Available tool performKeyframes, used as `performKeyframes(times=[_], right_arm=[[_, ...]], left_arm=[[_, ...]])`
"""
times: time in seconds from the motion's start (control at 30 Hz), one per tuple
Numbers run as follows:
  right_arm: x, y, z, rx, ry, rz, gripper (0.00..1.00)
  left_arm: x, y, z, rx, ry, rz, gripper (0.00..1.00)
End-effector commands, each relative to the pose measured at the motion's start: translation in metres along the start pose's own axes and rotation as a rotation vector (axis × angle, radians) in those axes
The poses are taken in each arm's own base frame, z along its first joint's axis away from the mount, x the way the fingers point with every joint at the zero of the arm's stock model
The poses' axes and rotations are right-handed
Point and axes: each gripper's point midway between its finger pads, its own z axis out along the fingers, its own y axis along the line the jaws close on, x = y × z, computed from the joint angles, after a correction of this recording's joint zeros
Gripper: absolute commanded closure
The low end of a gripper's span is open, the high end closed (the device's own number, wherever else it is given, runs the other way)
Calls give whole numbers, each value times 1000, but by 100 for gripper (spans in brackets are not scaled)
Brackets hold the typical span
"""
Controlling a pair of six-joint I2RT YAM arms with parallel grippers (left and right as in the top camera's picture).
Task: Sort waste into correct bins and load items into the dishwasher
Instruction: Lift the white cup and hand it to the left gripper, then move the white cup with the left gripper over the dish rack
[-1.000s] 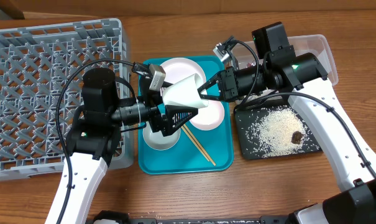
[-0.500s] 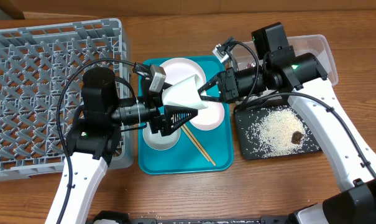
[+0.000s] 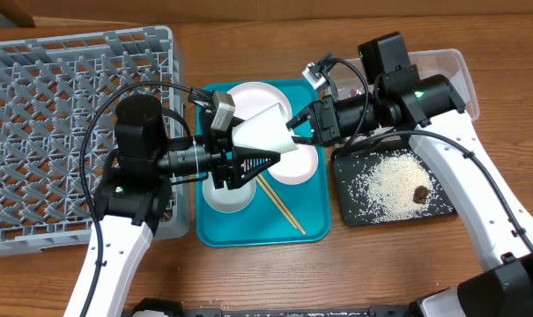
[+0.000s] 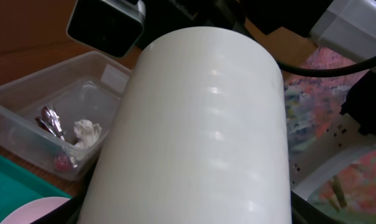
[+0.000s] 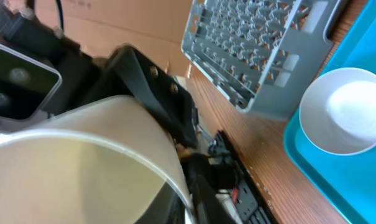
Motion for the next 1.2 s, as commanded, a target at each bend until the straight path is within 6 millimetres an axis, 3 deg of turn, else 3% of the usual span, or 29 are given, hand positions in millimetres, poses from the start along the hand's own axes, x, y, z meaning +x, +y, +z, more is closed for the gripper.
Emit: performKeyframes(times=[0.0, 0.07, 0.2, 0.33, 0.4, 0.7, 0.93, 1.17], right_arm=[[2, -8, 1, 63, -3, 1, 84], [2, -21, 0, 137, -12, 21, 71], [5, -52, -7, 315, -28, 64, 48], [8, -91, -25, 560, -52, 109, 45], [7, -99, -31, 616, -62, 108, 44], [2, -97, -30, 604, -62, 44, 41], [7, -122, -65, 743, -92, 129, 41], [7, -134, -92, 765, -132, 190, 41]], left_arm=[[-7, 4, 0, -20, -11, 9, 50], [-7, 9, 0, -49, -13, 4, 58], [-2, 25, -2, -138, -9, -28, 59], [0, 34, -3, -187, -5, -46, 61], [1, 34, -3, -187, -3, -49, 61], [3, 35, -3, -193, 1, -57, 61], [12, 64, -13, -377, 16, -101, 57], [17, 70, -21, -412, 25, -120, 57]])
